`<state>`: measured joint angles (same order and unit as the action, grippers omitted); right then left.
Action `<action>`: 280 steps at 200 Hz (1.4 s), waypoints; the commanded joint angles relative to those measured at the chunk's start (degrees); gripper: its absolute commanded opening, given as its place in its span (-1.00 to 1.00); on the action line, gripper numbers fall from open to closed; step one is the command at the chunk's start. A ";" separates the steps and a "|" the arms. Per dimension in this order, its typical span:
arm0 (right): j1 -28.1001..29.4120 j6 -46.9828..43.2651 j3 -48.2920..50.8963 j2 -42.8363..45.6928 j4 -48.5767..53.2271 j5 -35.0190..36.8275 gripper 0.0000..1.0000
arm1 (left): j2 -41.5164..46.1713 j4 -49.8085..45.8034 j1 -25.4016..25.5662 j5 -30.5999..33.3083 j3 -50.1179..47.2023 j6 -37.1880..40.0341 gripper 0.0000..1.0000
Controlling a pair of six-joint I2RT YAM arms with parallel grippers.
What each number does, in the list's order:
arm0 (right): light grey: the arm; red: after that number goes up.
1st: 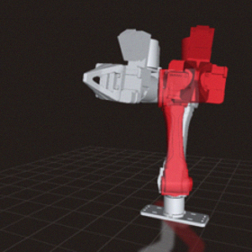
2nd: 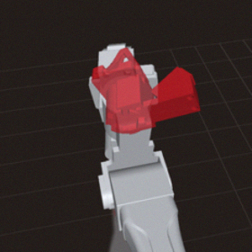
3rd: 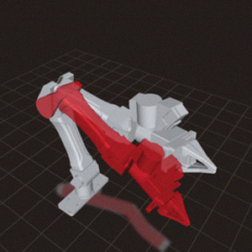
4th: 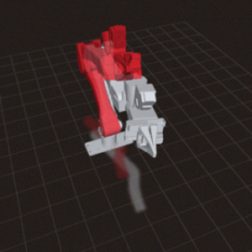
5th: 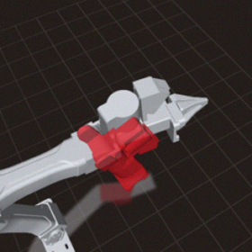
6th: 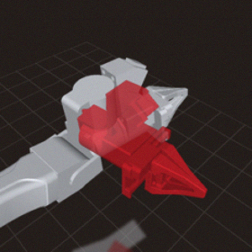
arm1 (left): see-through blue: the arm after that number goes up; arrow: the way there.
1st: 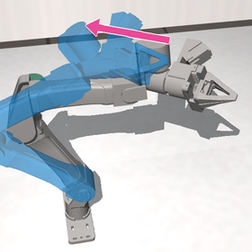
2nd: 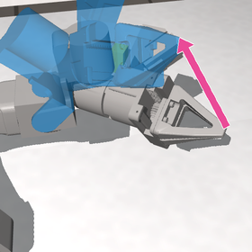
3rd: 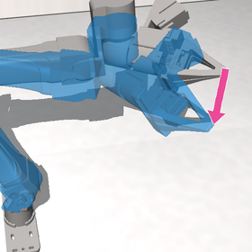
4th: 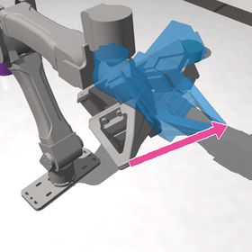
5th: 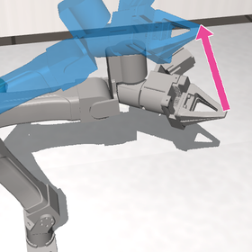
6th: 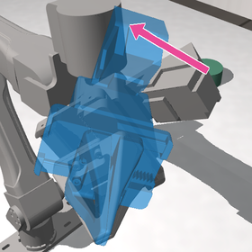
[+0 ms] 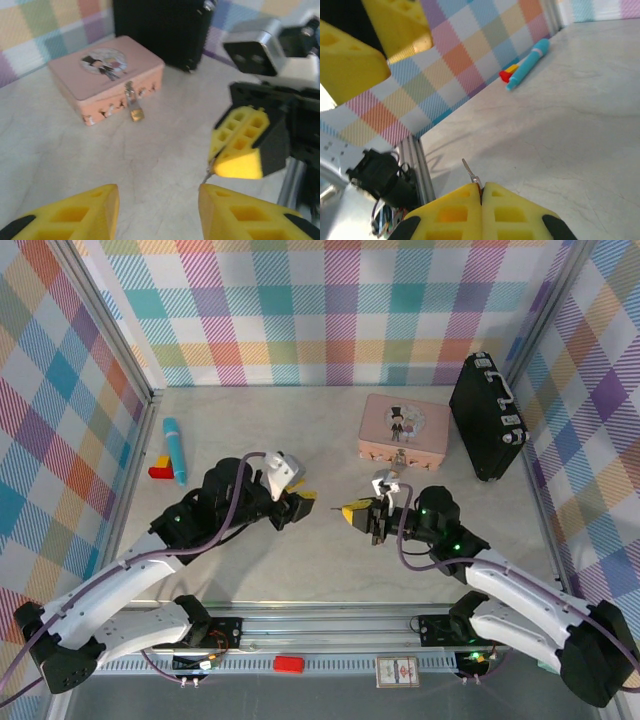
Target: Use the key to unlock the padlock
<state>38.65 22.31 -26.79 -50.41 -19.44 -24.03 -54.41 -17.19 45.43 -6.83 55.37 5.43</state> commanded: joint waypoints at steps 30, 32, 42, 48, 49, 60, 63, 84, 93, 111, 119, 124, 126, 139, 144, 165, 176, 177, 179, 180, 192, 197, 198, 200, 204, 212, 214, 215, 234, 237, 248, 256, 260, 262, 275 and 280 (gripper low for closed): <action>0.28 11.52 -1.44 9.30 15.35 13.16 -1.00 | 9.62 6.75 -0.62 11.61 -9.20 -19.00 0.19; 0.28 11.86 -1.69 9.73 16.26 13.62 -1.00 | 9.84 6.67 -0.68 11.94 -9.58 -19.50 0.20; 0.28 12.78 -2.57 10.99 19.74 15.47 -1.00 | 10.28 6.34 -0.61 13.40 -11.09 -21.88 0.22; 0.24 13.30 -3.18 11.62 21.76 16.68 -1.00 | 10.27 6.78 -0.62 13.51 -11.97 -23.09 0.25; 0.26 13.34 -3.23 11.68 22.14 16.88 -1.00 | 10.24 6.93 -0.61 13.51 -12.09 -23.27 0.25; 0.28 14.19 -4.24 12.92 25.49 19.23 -1.00 | 9.23 8.33 -0.62 12.55 -13.36 -24.93 0.28; 0.24 14.42 -4.44 13.31 26.36 19.92 -1.00 | 8.79 8.84 -0.63 12.23 -13.62 -25.30 0.28; 0.24 16.68 -5.37 15.52 31.78 23.99 -1.00 | 4.16 12.18 -0.68 8.99 -13.92 -26.86 0.32; 0.28 17.58 -5.62 16.48 33.65 24.94 -1.00 | 1.56 13.61 -0.68 7.92 -13.61 -27.09 0.34; 0.24 19.69 -6.52 18.51 38.77 27.90 -1.00 | -4.65 16.89 -0.69 5.49 -12.34 -27.68 0.39; 0.27 20.17 -6.96 19.59 40.73 28.86 -1.00 | -7.78 18.66 -0.63 3.66 -11.72 -27.67 0.40; 0.28 20.23 -7.26 20.24 41.94 29.30 -1.00 | -9.93 19.78 -0.68 2.63 -11.07 -27.67 0.40; 0.28 20.28 -7.41 20.57 42.29 29.48 -1.00 | -10.80 20.12 -0.67 2.31 -10.77 -27.62 0.41; 0.28 20.38 -8.41 22.42 45.42 30.79 -1.00 | -16.64 22.67 -0.67 0.24 -8.75 -27.58 0.42; 0.28 20.47 -8.86 23.13 46.60 31.47 -1.00 | -18.93 23.69 -0.64 -0.35 -7.89 -27.51 0.42; 0.28 20.12 -10.40 26.03 49.61 33.35 -1.00 | -28.71 27.50 -0.64 -3.18 -3.22 -27.63 0.42; 0.27 19.99 -11.17 27.25 51.14 33.99 -1.00 | -33.43 29.27 -0.68 -4.14 -0.61 -28.42 0.42; 0.28 19.98 -11.22 27.36 51.24 34.07 -1.00 | -33.98 29.47 -0.64 -4.24 -0.39 -28.44 0.42; 0.28 19.86 -11.32 27.51 51.50 34.16 -1.00 | -34.94 29.84 -0.64 -4.44 0.10 -28.54 0.42; 0.28 19.78 -11.43 27.62 51.60 34.15 -1.00 | -35.40 30.02 -0.67 -4.47 0.35 -28.63 0.42; 0.21 19.62 -12.03 28.70 52.80 34.63 -1.00 | -40.42 31.44 -0.45 -4.51 3.26 -29.47 0.41; 0.28 19.55 -12.28 29.11 53.28 34.94 -1.00 | -42.42 31.78 -0.41 -4.59 4.49 -29.73 0.41; 0.28 19.50 -12.30 29.17 53.37 34.98 -1.00 | -42.78 31.87 -0.37 -4.64 4.75 -29.75 0.41; 0.28 19.52 -12.39 29.33 53.59 35.07 -1.00 | -43.60 31.98 -0.42 -4.67 5.27 -29.81 0.41; 0.27 19.45 -12.51 29.66 53.88 35.26 -1.00 | -45.10 32.16 -0.27 -4.68 6.26 -29.91 0.41; 0.28 19.18 -12.65 30.36 54.26 35.82 -1.00 | -48.07 32.31 -0.16 -4.52 8.13 -30.14 0.40; 0.28 19.18 -12.71 30.50 54.32 35.92 -1.00 | -48.73 32.35 -0.08 -4.55 8.71 -30.24 0.40; 0.28 19.18 -12.74 30.61 54.33 35.95 -1.00 | -49.06 32.37 -0.08 -4.53 8.97 -30.27 0.40; 0.28 18.72 -12.94 32.08 54.96 36.68 -1.00 | -54.91 32.43 0.26 -4.23 13.05 -30.39 0.39; 0.28 18.74 -12.93 32.21 55.02 36.75 -1.00 | -55.71 32.33 0.33 -4.10 13.68 -30.35 0.39; 0.28 18.65 -12.60 33.02 54.95 36.87 -1.00 | -58.53 32.05 0.27 -3.67 15.90 -30.37 0.38; 0.24 18.70 -12.21 33.36 54.78 36.82 -1.00 | -60.32 31.96 0.32 -3.30 17.45 -30.46 0.37; 0.28 18.74 -12.00 33.52 54.72 36.78 -1.00 | -61.26 31.96 0.33 -3.28 18.26 -30.47 0.36; 0.28 18.74 -11.91 33.64 54.63 36.67 -1.00 | -61.72 31.96 0.35 -3.23 18.67 -30.43 0.36; 0.28 18.91 -11.33 33.88 54.36 36.30 -1.00 | -64.16 32.09 0.44 -3.09 21.04 -30.39 0.34; 0.28 18.92 -11.12 33.97 54.35 36.21 -1.00 | -65.29 32.13 0.45 -3.02 22.21 -30.30 0.33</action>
<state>38.65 41.47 -38.02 -17.41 34.74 11.55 -116.46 13.28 45.34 -10.00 72.88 -24.62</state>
